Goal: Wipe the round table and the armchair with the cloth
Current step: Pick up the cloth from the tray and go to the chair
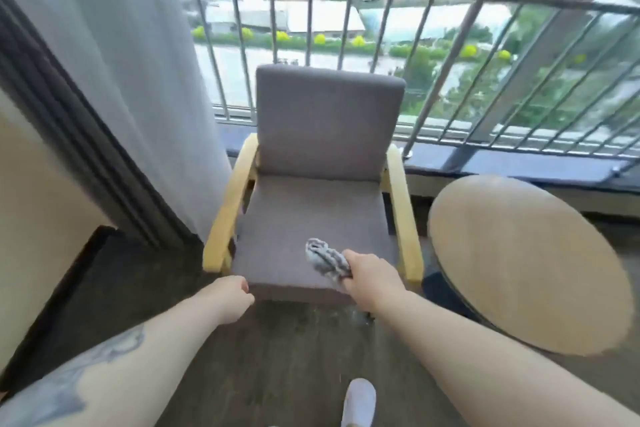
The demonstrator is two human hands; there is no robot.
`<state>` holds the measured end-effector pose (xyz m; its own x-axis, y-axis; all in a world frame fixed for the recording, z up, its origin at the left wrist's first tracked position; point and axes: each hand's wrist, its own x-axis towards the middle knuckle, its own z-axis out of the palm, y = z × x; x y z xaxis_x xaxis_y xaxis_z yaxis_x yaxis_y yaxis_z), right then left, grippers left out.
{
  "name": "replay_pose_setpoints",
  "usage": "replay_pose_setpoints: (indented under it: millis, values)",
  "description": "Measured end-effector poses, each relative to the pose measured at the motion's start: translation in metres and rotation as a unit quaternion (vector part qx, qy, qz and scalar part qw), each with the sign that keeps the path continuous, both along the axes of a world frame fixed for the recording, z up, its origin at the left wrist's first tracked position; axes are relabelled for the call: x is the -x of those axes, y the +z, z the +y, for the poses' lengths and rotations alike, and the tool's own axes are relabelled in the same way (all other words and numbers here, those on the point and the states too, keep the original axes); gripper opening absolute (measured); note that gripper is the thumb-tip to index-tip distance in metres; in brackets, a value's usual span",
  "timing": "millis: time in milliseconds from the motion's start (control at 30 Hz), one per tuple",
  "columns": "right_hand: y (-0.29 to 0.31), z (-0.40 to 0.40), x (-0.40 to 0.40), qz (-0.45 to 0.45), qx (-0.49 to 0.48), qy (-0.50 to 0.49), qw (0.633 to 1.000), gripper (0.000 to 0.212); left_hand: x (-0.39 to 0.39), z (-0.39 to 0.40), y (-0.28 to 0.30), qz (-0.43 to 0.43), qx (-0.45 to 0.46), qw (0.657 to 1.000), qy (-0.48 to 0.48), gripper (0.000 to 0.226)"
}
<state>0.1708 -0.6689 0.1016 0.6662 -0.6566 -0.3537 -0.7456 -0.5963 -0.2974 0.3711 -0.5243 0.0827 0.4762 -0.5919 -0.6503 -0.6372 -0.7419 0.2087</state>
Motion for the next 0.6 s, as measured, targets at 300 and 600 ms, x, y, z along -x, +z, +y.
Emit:
replay_pose_setpoints:
  millis: [300,600]
  values:
    - [-0.001,-0.048,0.256,0.04,-0.03,-0.302,0.952,0.015,0.185,-0.158,-0.017,0.019,-0.021,0.971,-0.237,0.025]
    - [-0.049,-0.088,0.431,0.062,-0.105,-0.398,0.909,0.022,0.428,-0.249,-0.057,0.079,0.015,0.931,-0.356,0.04]
